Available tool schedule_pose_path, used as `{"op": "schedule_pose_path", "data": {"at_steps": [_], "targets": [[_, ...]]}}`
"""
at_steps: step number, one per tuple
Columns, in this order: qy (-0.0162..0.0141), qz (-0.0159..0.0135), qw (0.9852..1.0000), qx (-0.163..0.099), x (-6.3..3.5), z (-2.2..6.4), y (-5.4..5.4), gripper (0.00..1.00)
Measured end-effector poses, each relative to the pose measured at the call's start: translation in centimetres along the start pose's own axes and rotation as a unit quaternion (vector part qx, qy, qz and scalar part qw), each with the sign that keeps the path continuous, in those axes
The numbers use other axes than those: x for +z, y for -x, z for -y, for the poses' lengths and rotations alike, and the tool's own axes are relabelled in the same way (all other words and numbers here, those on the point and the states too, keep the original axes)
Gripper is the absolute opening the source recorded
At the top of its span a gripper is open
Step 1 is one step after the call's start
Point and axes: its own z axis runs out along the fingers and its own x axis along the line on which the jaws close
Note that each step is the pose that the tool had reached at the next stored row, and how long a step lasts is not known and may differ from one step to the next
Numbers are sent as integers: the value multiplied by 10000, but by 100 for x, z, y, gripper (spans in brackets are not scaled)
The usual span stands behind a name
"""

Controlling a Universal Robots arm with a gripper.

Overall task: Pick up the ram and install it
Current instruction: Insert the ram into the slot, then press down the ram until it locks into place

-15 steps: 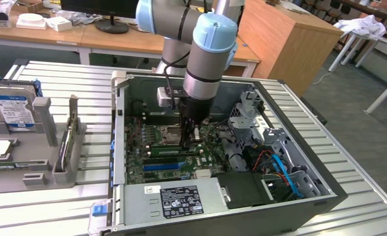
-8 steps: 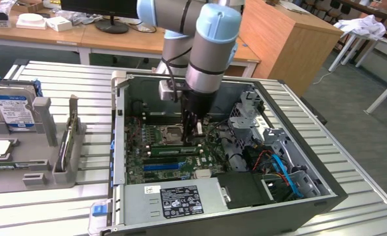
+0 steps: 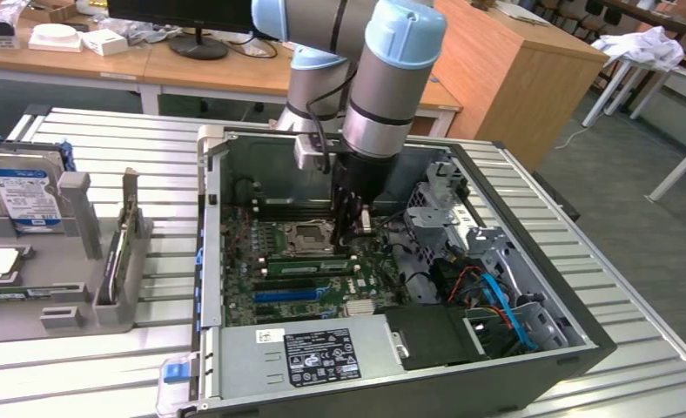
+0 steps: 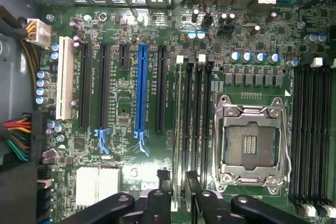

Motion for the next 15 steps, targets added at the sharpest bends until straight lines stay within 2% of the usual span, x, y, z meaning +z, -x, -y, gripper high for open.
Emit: {"op": "schedule_pose_path", "data": {"at_steps": [5,6,7,8,9,15], "targets": [[0,16,10000,0,0,0,0,26],[0,20,10000,-1,0,0,0,24],[0,23,10000,0,0,0,0,18],[0,26,10000,0,0,0,0,18],[0,30,10000,-1,0,0,0,11],[-1,48,10000,-1,0,0,0,10]]}}
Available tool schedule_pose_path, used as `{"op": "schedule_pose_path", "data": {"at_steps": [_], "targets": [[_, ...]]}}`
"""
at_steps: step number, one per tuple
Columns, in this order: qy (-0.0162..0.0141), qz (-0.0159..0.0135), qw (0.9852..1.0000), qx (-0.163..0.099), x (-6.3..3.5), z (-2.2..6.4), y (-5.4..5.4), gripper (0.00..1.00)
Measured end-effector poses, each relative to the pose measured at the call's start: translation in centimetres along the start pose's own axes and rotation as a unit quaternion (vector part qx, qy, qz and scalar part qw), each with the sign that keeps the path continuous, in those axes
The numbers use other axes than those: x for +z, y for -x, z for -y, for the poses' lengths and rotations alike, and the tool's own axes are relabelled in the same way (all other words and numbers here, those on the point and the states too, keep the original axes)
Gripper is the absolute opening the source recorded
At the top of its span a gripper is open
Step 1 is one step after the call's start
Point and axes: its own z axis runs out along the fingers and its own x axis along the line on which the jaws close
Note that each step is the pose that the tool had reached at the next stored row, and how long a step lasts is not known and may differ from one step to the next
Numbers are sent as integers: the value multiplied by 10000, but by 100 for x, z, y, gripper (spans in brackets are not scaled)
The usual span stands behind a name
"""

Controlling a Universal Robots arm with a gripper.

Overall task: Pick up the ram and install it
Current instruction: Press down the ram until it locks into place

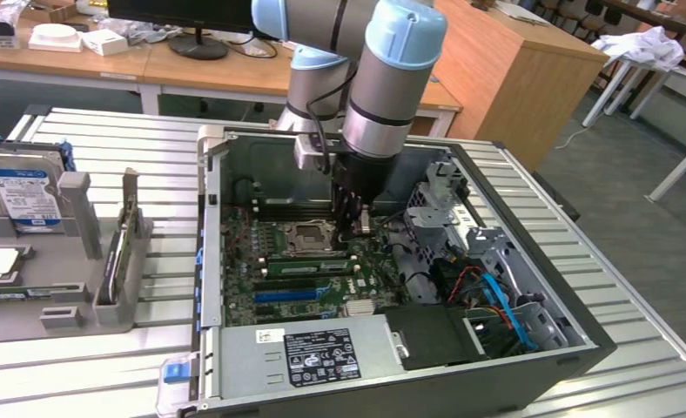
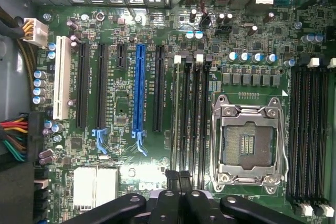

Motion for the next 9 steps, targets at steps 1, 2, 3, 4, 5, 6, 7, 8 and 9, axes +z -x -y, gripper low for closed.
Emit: {"op": "schedule_pose_path", "data": {"at_steps": [1,2,3,4,5,6,7,8,9], "targets": [[0,0,10000,0,0,0,0,10],[0,0,10000,0,0,0,0,10],[0,0,10000,0,0,0,0,10],[0,0,10000,0,0,0,0,10],[0,0,10000,0,0,0,0,10],[0,0,10000,0,0,0,0,10],[0,-1,10000,-1,0,2,0,10],[0,-1,10000,-2,0,8,-1,10],[-1,0,10000,-1,3,12,0,10]]}}
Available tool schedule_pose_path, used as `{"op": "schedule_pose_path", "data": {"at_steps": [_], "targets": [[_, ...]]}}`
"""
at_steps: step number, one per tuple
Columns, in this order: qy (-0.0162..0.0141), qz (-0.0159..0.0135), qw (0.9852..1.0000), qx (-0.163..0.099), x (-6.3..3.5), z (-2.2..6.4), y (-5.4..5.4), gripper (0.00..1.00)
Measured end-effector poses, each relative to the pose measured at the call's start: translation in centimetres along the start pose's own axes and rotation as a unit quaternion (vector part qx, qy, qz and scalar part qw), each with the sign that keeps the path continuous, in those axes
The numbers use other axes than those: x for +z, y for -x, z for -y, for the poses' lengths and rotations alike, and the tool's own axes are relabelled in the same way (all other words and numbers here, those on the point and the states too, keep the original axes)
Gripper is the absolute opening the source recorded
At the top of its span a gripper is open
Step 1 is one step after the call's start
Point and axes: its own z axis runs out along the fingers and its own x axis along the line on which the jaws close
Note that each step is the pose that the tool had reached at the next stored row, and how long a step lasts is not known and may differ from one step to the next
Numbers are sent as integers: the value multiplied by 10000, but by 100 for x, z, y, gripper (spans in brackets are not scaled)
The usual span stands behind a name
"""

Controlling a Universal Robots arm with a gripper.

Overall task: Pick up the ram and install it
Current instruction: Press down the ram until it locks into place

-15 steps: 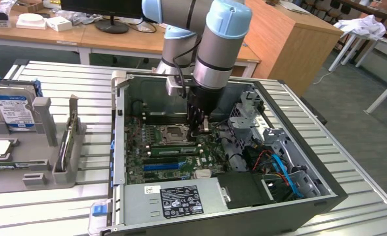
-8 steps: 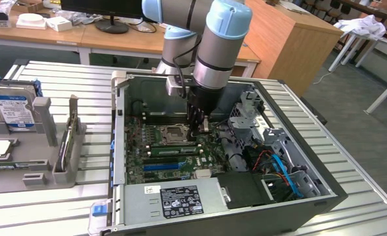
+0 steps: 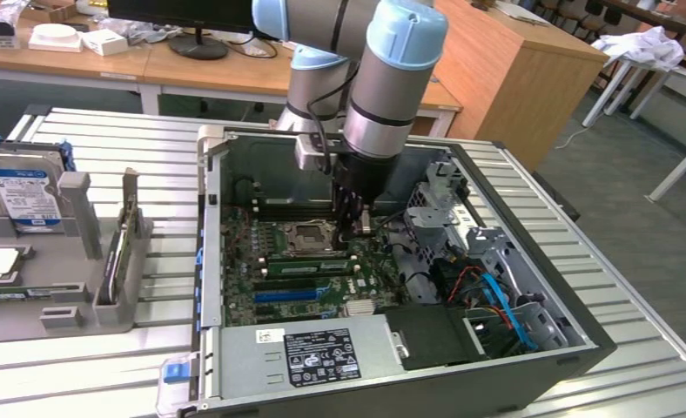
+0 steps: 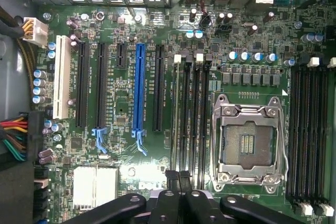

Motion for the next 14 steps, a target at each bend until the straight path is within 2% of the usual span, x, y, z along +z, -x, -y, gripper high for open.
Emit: {"op": "schedule_pose_path", "data": {"at_steps": [3,8,14], "targets": [[-4,0,10000,1,14,12,1,10],[-8,0,10000,1,37,100,0,10],[-17,0,10000,1,102,127,0,10]]}}
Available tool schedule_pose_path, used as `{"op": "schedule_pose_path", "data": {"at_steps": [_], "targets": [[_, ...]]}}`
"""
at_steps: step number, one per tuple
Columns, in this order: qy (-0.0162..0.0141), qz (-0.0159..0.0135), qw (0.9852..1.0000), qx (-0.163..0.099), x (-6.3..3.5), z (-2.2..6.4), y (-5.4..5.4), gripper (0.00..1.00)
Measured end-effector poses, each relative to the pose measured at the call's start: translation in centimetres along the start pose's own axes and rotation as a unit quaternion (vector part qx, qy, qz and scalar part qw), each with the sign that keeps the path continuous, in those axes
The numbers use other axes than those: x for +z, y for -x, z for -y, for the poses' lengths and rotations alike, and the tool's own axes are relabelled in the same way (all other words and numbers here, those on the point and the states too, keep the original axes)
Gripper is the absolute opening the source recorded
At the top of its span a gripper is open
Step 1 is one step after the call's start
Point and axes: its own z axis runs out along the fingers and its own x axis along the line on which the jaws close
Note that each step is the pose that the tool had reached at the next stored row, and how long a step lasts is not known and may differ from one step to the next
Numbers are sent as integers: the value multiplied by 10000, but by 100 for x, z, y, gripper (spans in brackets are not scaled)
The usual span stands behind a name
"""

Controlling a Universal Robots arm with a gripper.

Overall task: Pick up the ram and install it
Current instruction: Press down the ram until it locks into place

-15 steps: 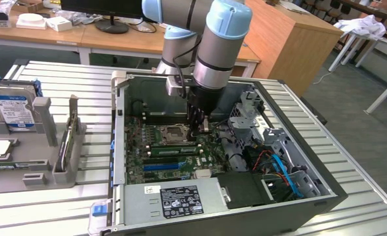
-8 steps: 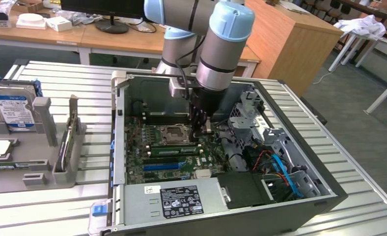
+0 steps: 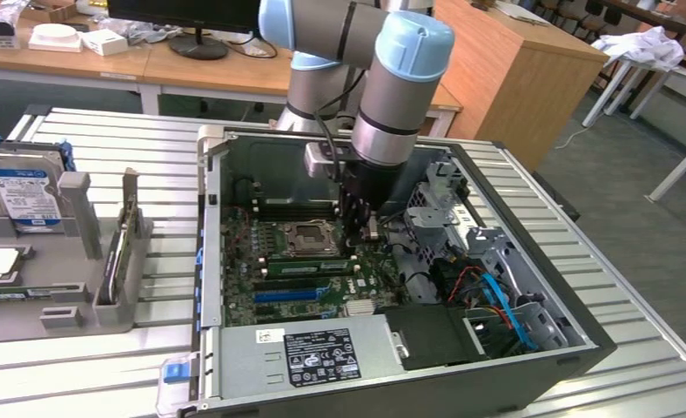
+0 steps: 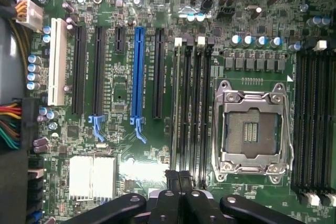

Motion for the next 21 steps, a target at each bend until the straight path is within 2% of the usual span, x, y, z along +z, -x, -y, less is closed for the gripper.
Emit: {"op": "schedule_pose_path", "data": {"at_steps": [5,12,19,21], "targets": [[0,-21,10000,0,39,1,-1,10],[0,-21,10000,0,91,37,-8,10],[0,-20,10000,1,128,36,-34,10],[0,-12,10000,1,134,37,-34,10]]}}
